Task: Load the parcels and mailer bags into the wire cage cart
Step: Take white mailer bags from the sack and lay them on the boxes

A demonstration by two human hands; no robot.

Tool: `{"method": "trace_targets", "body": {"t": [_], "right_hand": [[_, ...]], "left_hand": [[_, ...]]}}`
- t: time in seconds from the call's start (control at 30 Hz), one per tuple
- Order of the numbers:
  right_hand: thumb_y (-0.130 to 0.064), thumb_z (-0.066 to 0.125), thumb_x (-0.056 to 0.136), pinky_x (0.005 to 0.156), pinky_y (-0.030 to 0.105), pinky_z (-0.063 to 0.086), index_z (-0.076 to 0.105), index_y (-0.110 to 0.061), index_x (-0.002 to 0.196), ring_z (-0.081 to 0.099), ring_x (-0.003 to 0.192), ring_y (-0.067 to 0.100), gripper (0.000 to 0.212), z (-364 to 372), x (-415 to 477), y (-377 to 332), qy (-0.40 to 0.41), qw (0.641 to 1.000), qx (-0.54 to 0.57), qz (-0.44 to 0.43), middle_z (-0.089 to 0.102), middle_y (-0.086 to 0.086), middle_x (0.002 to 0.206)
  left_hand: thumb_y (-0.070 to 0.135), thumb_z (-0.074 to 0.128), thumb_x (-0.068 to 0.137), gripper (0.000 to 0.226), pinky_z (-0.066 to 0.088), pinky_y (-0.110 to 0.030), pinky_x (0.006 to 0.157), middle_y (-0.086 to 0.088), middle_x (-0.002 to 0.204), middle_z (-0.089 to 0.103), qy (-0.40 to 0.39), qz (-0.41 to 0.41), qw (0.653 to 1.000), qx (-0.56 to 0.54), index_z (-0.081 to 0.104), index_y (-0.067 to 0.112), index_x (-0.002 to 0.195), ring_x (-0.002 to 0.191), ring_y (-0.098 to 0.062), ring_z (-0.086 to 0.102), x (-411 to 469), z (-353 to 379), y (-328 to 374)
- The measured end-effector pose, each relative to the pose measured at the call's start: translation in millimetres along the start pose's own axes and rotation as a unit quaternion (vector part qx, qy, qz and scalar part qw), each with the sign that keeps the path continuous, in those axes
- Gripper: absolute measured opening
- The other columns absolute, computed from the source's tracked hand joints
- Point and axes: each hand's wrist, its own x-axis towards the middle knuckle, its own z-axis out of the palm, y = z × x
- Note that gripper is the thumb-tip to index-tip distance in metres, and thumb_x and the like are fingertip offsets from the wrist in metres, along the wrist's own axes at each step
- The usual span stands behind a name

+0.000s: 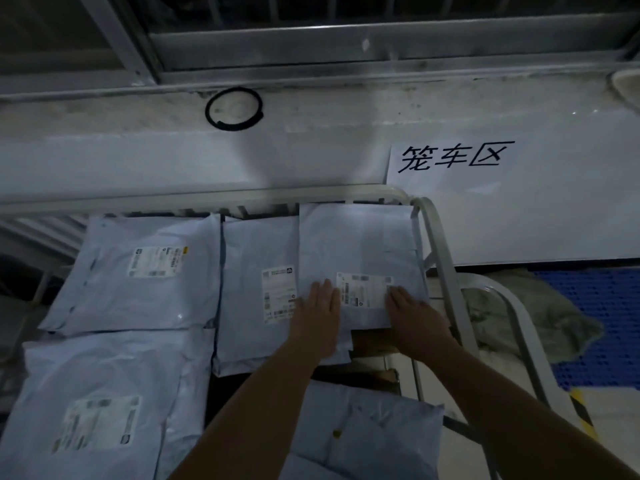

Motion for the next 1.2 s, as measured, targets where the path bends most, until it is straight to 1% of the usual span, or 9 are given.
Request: {"method": "trace_targets", "body": {"t": [0.1,0.23,0.33,0.47,0.57,0.67,0.73,0.9,1.2], "right_hand": [[-0.036,0.065,0.091,0.121,0.053,0.023,0.009,-0.006,0.157,0.008,0.154,0.03,0.092,12,9,-4,-0.008,1.0,-0.014,0.003,0.004,0.015,0.166],[-0.035,0.069,0.091,0.117,0.057,0.03,0.019,-0.002,0.156,0.018,0.151,0.034,0.089,15,20,-1,0.013,1.0,0.004,0.004,0.003,0.017,0.165],[-0.031,0.053,0.101,0.123,0.052,0.016,-0.003,-0.001,0.157,-0.001,0.154,0.032,0.085,14,16,7,-0.047,0.998,0.003,-0.034,-0.013,0.019,0.165],[-0.031,0.042,0.104,0.123,0.05,0.016,-0.003,0.0,0.157,-0.001,0.154,0.031,0.076,13,1,19,-0.056,0.996,0.007,-0.069,-0.015,0.017,0.163],[-0.054,0.027,0.098,0.123,0.05,0.006,-0.002,-0.001,0.157,-0.005,0.154,0.03,0.085,13,-5,20,-0.042,0.996,0.012,-0.072,-0.019,0.013,0.161],[-0.09,0.001,0.071,0.124,0.047,-0.004,-0.01,-0.007,0.157,-0.016,0.152,0.023,0.119,4,9,13,-0.006,0.994,0.087,-0.06,-0.023,0.004,0.16],[-0.091,-0.005,0.072,0.124,0.049,0.0,-0.008,-0.012,0.158,-0.016,0.152,0.023,0.117,2,38,10,0.062,0.989,0.128,-0.039,-0.02,0.006,0.162],[-0.063,0.02,0.095,0.119,0.063,0.014,0.017,-0.017,0.159,0.003,0.154,0.034,0.079,9,110,16,0.119,0.987,0.108,0.015,0.004,0.013,0.167],[-0.07,0.017,0.092,0.122,0.055,-0.003,0.003,-0.033,0.16,-0.004,0.154,0.029,0.078,41,132,23,0.168,0.98,0.102,0.043,-0.01,0.003,0.168]], "left_hand": [[0.033,0.056,0.098,0.09,0.016,-0.062,0.118,-0.021,0.164,-0.01,0.022,-0.003,1.0,0.004,-0.005,0.001,0.156,0.151,-0.041,-0.005,5,9,4],[0.036,0.044,0.102,0.081,0.007,-0.065,0.117,-0.019,0.164,-0.011,0.02,0.008,0.999,0.033,-0.004,0.001,0.156,0.151,-0.039,-0.005,7,10,3],[0.041,0.038,0.102,0.078,0.005,-0.065,0.116,-0.017,0.165,-0.009,0.028,0.021,0.999,0.021,-0.003,0.003,0.157,0.152,-0.036,-0.003,3,17,1],[0.058,0.041,0.091,0.087,0.01,-0.063,0.118,-0.014,0.166,0.002,0.085,0.061,0.993,-0.046,0.017,0.006,0.156,0.153,-0.028,-0.002,4,21,2],[0.065,0.036,0.093,0.087,0.006,-0.06,0.121,-0.009,0.167,-0.005,0.088,0.05,0.99,-0.094,0.015,0.011,0.157,0.153,-0.026,-0.01,13,18,3],[0.063,0.01,0.096,0.078,0.006,-0.059,0.121,-0.007,0.167,-0.006,0.105,0.028,0.989,-0.104,0.014,0.017,0.159,0.153,-0.028,-0.01,36,16,-3],[0.062,0.0,0.091,0.081,0.009,-0.06,0.12,-0.008,0.167,-0.001,0.133,0.008,0.983,-0.125,0.019,0.018,0.158,0.153,-0.031,-0.005,53,12,-8],[0.058,0.019,0.096,0.073,0.013,-0.062,0.119,-0.018,0.166,0.005,0.195,-0.018,0.976,-0.091,0.027,0.015,0.155,0.153,-0.036,0.0,97,8,-9],[0.059,0.027,0.098,0.073,0.01,-0.059,0.119,-0.012,0.167,0.005,0.269,-0.035,0.961,-0.063,0.022,0.02,0.159,0.154,-0.032,0.0,119,45,-10]]}}
